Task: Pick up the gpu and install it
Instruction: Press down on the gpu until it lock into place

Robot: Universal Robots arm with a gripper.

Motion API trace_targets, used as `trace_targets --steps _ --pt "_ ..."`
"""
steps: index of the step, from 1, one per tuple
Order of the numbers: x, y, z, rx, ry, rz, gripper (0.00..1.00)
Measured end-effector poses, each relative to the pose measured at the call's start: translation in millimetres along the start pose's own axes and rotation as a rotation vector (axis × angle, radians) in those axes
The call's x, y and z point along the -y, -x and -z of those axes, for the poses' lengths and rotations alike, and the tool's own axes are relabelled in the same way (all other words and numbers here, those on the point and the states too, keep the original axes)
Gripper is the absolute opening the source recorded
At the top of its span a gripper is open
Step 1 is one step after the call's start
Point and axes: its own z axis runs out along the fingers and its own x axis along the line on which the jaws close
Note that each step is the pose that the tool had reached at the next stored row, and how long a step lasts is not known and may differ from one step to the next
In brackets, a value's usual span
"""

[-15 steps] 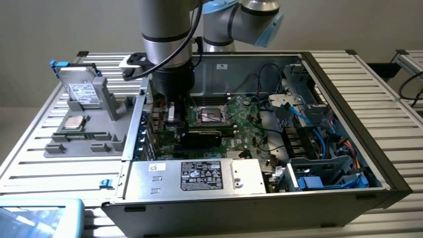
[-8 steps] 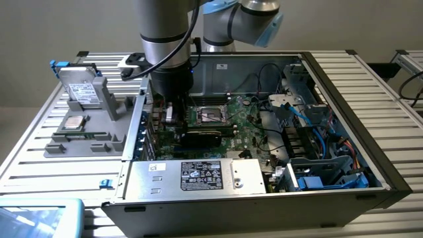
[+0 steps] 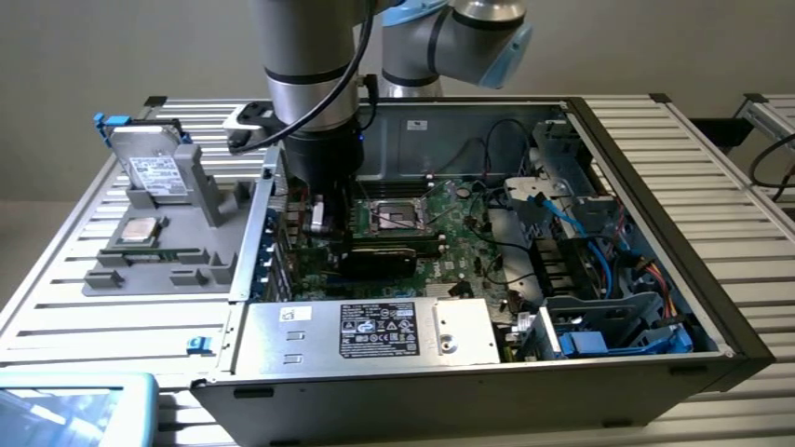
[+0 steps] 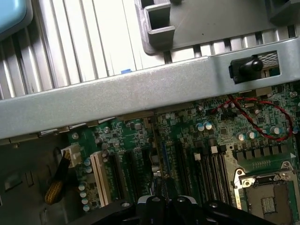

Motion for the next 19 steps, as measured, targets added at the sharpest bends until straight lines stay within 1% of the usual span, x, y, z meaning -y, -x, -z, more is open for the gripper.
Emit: trace_targets --steps 1,2,3,4,6,7,10,12,13,14,15,16,17,18,19 --pt "0.3 0.0 0.5 0.0 0.0004 -0.002 0.12" --pt "0.9 0.2 2.4 0.0015 -0.0001 -0.003 0.12" --pt "2.6 0.2 6.5 0.0008 -0.0001 -0.003 0.12" --pt "5.7 0.5 11.1 -0.0002 0.0003 -0.003 0.12" --pt "14.4 1.3 14.2 -0.0002 0.0013 -0.003 0.12" --pt "18.6 1.9 14.1 -0.0006 0.0028 -0.003 0.12" --pt "29.6 3.7 13.7 -0.0025 0.0103 -0.002 0.12" --pt "36.6 4.5 13.0 -0.0027 0.0115 -0.002 0.12" --pt "38.7 4.4 12.1 -0.0028 0.0119 -0.002 0.12" --pt "38.9 4.4 10.7 -0.0031 0.0132 -0.002 0.12" --pt "38.9 4.2 9.7 -0.0028 0.0164 -0.002 0.12" --pt "38.8 4.1 9.0 0.0005 0.0193 -0.001 0.12" --pt "38.8 4.2 8.4 0.0059 0.022 -0.001 0.12" --pt "38.8 4.2 7.9 0.0143 0.0243 -0.001 0.12" --pt "38.8 4.2 7.5 0.024 0.0273 -0.001 0.12"
